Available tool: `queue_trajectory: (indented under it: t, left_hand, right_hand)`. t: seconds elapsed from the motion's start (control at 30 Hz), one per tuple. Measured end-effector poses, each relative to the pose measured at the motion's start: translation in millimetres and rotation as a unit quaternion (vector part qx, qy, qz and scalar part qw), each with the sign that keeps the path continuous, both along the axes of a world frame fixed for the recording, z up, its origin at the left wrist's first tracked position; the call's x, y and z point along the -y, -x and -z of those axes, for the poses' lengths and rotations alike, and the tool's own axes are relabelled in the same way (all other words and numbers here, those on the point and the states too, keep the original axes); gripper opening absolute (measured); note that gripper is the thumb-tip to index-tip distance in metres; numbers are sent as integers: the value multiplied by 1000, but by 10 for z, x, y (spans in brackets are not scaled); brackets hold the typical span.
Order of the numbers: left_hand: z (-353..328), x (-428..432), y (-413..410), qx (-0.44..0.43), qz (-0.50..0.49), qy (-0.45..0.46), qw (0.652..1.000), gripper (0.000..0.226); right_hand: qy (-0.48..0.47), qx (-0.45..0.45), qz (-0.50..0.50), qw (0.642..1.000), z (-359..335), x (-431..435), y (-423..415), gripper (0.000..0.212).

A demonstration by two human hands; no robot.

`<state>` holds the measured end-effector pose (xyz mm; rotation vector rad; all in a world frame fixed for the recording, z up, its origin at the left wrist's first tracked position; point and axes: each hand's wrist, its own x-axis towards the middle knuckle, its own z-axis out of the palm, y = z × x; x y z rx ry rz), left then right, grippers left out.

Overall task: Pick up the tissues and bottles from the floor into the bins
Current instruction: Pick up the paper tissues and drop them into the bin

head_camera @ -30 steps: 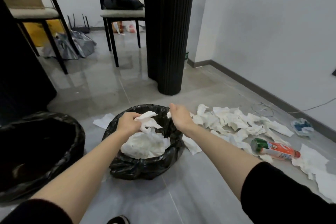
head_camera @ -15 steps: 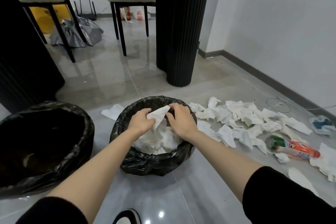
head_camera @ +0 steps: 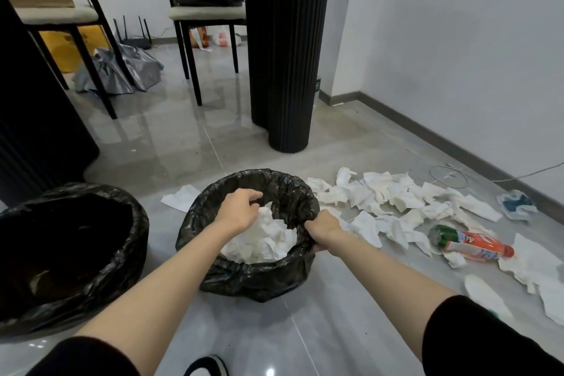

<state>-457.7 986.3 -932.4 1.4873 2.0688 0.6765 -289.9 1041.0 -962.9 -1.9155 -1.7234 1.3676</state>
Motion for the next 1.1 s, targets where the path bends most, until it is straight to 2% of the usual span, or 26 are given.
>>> queue_trajectory:
  t: [0.1,0.27,0.47,0.57,0.7,0.87,1.1]
  left_hand:
    - [-38,25,-62,2,-2,-10,1000,39]
    - [-193,-30,-228,0,16,-51,999,38]
    - [-360,-124,-518,-8,60,-81,995,37]
    - [-373,-145,-592,-24,62,-90,994,37]
    - [-351,-144,-540,-28,67,-106,992,37]
    - [-361,-143,-250,-54,29,-134,989,37]
    - [-230,-367,178,-69,9,-105,992,41]
  right_hand:
    - [-2,-18,10,1000,30,8,-93,29]
    - [-10,-88,71,994,-66,-31,-294,25]
    - [-71,-77,120,987,-255,-113,-561,30]
    - [-31,-133,155,978,-280,-141,-610,30]
    - [22,-249,224,942,-206,-208,-440,33]
    - [27,-305,234,923,-235,-381,-116,37]
    - [61,-377,222,897,-393,-732,319,31]
